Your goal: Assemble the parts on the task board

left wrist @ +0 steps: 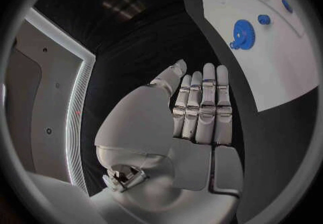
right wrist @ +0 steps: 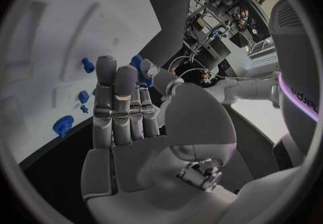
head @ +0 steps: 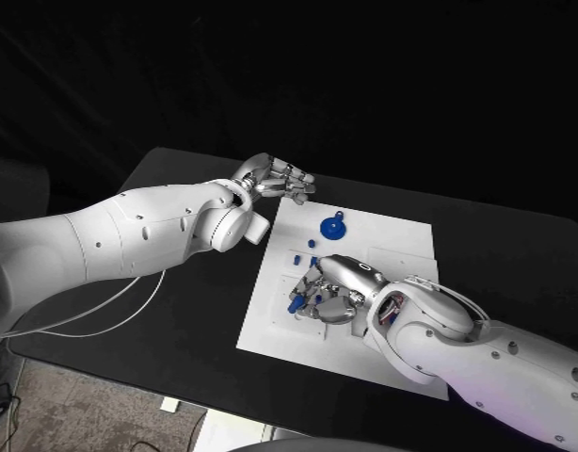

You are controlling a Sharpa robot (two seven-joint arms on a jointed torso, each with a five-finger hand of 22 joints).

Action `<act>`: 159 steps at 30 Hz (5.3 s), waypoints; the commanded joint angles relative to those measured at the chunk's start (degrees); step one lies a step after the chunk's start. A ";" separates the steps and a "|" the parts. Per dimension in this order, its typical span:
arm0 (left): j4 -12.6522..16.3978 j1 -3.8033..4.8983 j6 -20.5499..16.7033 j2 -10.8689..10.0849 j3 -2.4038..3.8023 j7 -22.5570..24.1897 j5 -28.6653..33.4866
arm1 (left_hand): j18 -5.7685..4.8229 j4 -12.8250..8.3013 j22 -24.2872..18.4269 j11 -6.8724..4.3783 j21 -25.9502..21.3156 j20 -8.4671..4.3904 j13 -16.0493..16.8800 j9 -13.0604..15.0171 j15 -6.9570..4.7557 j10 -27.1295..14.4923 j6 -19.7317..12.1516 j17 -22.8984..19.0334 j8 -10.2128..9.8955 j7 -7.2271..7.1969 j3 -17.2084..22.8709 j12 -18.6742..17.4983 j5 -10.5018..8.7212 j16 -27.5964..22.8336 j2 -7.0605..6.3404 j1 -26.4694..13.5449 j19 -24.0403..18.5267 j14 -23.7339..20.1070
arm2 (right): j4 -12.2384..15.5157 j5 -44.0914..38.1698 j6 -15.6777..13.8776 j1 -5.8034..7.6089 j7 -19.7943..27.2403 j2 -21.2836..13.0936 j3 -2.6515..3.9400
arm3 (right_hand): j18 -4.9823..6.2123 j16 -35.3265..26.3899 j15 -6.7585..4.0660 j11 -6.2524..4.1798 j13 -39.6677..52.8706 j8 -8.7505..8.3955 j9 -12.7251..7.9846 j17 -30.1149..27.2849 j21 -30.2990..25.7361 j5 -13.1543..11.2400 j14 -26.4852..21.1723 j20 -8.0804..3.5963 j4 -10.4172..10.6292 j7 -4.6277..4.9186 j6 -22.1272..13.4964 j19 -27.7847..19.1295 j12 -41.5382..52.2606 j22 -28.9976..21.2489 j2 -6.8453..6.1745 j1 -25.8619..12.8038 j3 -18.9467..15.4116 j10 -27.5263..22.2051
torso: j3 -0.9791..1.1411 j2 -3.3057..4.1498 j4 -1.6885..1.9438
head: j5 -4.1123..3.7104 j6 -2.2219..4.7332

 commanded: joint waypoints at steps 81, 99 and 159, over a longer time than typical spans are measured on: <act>0.26 0.08 2.00 -0.11 -0.03 -0.40 0.14 | 0.58 0.34 0.10 0.12 0.07 0.33 0.02 0.08 -0.08 -0.58 -0.12 -0.11 -0.19 0.22 -0.03 -0.31 -0.32 -0.22 0.03 0.42 -0.21 -0.53 | -2.13 -14.33 -0.20 -0.85 -2.79 1.59 -1.89 | 0.78 -0.04 -0.35 0.10 0.08 0.32 0.29 0.14 0.64 -0.65 -0.02 -0.29 -0.53 -0.16 0.87 2.07 -0.07 0.55 0.56 0.40 -0.11 0.14 | -0.01 -0.01 -0.06 | -0.12 -0.74; 0.18 0.08 1.98 -0.06 -0.03 -0.43 0.14 | 0.60 0.53 -0.27 0.15 0.08 0.36 0.02 0.08 -0.05 -0.68 -0.21 -0.09 -0.19 0.24 -0.04 -0.31 -0.30 -0.21 0.00 0.52 -0.19 -0.60 | -2.32 -14.17 0.59 -0.86 -2.74 1.65 -1.89 | 0.75 -0.08 -0.36 0.09 0.08 0.32 0.29 0.17 0.73 -0.65 -0.01 -0.31 -0.60 -0.16 0.86 2.09 -0.08 0.59 0.58 0.38 -0.11 0.16 | 0.03 -0.02 -0.05 | -0.10 -0.89; -0.04 0.08 2.27 -0.06 -0.03 -0.65 0.11 | 0.66 0.63 -0.50 0.22 0.08 0.41 0.02 0.08 -0.01 -0.88 -0.28 -0.10 -0.19 0.26 -0.07 -0.32 -0.32 -0.21 -0.02 0.56 -0.12 -0.70 | -1.88 -13.81 1.12 -0.87 -2.46 1.53 -1.89 | 0.75 -0.13 -0.36 0.09 0.08 0.32 0.29 0.23 0.68 -0.67 0.00 -0.32 -0.69 -0.15 0.85 2.09 -0.07 0.59 0.71 0.34 -0.21 0.16 | 0.02 -0.01 -0.05 | -0.24 -1.44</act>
